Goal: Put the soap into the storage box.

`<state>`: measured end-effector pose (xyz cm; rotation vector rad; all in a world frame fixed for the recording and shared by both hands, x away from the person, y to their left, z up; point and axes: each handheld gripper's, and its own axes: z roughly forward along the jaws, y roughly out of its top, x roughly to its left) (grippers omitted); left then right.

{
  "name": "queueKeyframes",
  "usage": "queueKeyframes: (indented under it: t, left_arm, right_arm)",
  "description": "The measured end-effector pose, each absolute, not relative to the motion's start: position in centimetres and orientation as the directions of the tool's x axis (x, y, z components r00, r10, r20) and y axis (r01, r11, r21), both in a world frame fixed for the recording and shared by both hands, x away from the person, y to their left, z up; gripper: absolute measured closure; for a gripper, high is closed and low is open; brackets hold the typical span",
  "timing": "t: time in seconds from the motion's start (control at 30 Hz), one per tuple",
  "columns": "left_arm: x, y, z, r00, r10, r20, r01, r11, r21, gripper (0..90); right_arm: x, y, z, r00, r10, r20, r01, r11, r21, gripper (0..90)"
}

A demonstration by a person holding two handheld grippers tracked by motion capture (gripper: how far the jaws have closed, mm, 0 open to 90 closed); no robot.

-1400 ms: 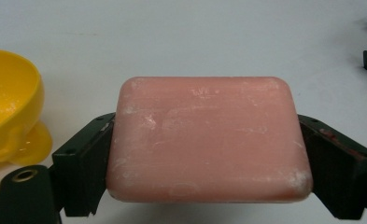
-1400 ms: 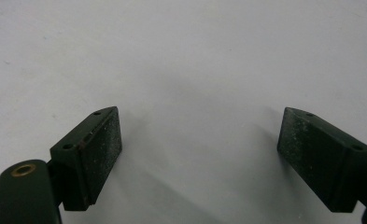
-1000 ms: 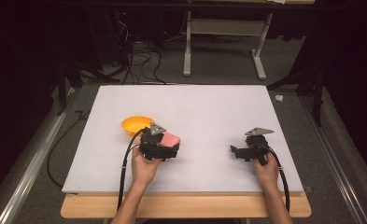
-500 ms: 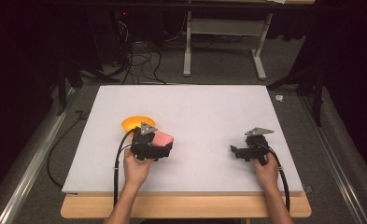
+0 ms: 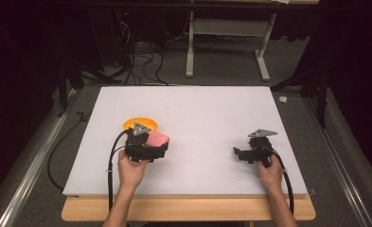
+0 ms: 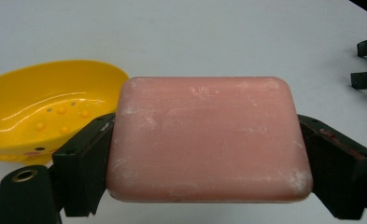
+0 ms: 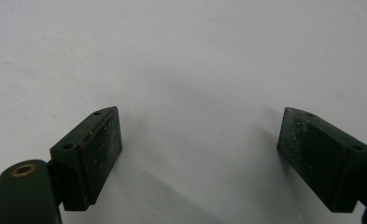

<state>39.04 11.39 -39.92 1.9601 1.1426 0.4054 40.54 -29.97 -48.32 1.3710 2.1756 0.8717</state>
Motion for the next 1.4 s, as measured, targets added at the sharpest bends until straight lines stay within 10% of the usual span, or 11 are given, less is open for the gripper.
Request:
queueKeyframes:
  t: [1.4]
  left_arm:
    - [41.2,15.3,-38.4,0.421,0.901,-0.101,0.593,-0.189,0.783,13.7]
  right_arm:
    - [40.5,-30.0,-48.3,-0.424,0.905,-0.025,0.638,0.319,0.701,14.6]
